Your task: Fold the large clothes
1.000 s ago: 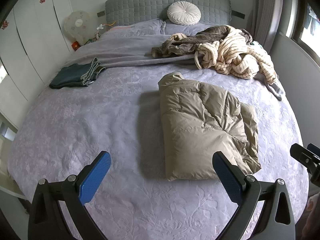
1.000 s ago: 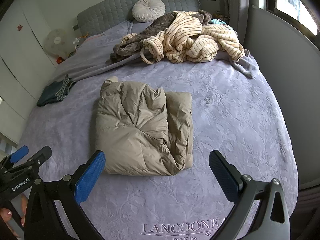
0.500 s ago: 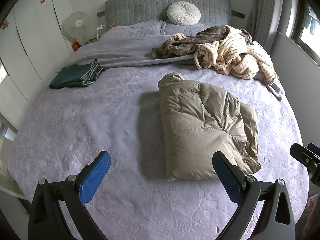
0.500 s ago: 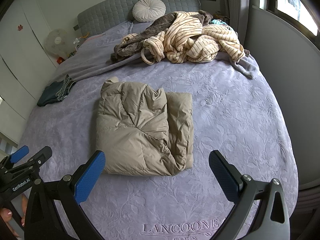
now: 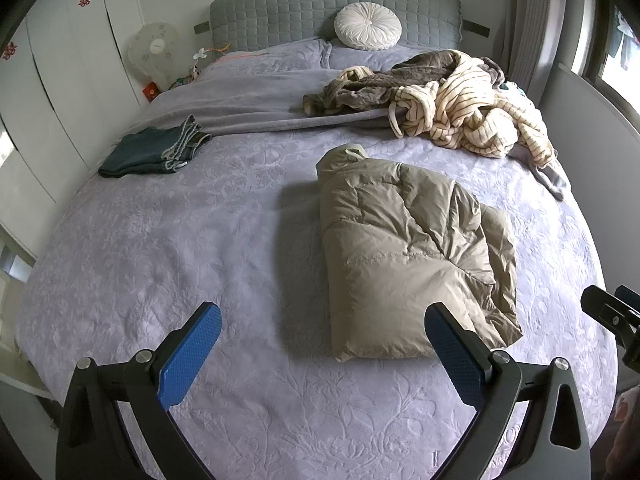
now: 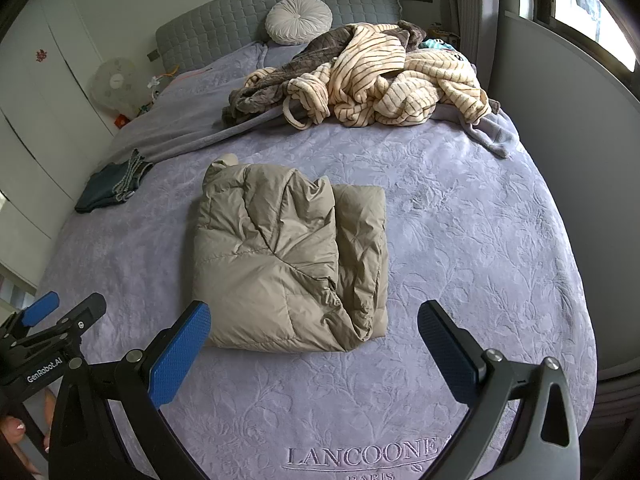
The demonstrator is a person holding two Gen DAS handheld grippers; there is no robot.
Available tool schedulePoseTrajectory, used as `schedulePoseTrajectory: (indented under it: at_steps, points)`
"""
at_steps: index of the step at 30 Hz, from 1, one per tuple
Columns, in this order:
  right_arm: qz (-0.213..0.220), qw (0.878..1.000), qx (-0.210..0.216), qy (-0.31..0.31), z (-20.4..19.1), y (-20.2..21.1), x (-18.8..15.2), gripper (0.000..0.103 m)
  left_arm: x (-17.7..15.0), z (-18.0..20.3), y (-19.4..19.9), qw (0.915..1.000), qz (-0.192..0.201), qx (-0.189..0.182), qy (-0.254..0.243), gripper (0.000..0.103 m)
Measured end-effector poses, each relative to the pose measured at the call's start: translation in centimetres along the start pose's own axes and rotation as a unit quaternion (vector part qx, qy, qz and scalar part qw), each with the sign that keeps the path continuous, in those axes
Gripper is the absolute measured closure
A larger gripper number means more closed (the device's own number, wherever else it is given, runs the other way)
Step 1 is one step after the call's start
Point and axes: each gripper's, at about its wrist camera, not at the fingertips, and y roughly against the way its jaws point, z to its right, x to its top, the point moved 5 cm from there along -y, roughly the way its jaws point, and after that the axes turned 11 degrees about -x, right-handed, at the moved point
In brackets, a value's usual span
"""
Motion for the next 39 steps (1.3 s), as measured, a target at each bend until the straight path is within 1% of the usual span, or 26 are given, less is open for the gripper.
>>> schedulePoseTrajectory:
  at_steps: [26,39]
  points:
    - [0.0,1.0,0.0,-0.001,-0.09,-0.02,-0.02,0.0,-0.12,0.13,0.08,1.0,0.0,0.002,0.002,0.001]
    - [-0.001,1.0,0.0,0.001,-0.39,0.08,0.01,0.0,-0.1,0.36,0.29,1.0,0.004,-0.006,-0.003,0.001]
